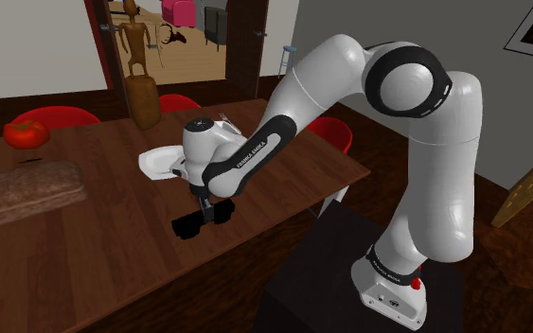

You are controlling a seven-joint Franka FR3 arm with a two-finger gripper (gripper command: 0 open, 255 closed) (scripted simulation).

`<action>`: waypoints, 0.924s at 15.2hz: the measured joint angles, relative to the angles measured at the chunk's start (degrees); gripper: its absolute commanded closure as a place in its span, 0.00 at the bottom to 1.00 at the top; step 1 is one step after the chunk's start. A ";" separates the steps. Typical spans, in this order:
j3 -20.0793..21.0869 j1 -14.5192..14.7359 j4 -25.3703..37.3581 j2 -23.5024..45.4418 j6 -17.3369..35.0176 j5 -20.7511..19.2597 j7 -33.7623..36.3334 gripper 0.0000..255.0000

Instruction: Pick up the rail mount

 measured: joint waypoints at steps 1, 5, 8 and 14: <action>-0.16 0.13 0.13 0.73 0.60 -0.27 0.18 0.00; -0.64 0.52 0.20 2.71 2.49 -0.99 0.79 1.00; -0.69 0.52 0.19 2.82 2.68 -1.07 0.79 1.00; -0.69 0.53 0.29 2.89 2.67 -1.08 0.76 1.00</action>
